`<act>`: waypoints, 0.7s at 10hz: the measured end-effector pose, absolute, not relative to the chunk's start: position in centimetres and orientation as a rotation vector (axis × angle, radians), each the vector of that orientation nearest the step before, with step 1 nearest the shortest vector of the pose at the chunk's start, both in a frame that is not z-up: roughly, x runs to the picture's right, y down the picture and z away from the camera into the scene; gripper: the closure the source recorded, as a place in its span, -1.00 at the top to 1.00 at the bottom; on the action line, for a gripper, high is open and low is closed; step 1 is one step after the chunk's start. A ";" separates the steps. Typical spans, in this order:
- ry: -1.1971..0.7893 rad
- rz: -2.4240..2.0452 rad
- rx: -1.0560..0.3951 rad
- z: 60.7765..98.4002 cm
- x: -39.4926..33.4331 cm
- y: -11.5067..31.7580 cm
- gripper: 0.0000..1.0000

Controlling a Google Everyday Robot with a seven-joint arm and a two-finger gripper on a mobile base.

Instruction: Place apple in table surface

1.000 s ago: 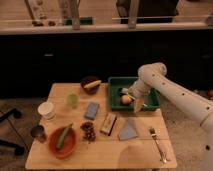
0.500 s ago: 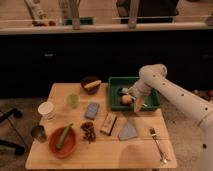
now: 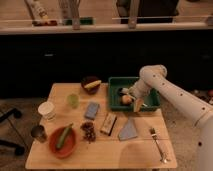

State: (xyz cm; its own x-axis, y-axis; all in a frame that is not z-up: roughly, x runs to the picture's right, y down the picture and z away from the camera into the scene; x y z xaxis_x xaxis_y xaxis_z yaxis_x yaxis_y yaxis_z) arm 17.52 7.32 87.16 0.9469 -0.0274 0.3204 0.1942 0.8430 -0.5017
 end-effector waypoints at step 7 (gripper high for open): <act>-0.339 -0.146 -0.497 87.3 16.0 5.5 0.60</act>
State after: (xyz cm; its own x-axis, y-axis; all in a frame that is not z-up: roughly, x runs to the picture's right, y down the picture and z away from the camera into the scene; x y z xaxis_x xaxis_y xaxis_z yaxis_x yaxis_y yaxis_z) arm 16.03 5.49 87.27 0.9339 -0.0549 0.3532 0.2182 0.8702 -0.4417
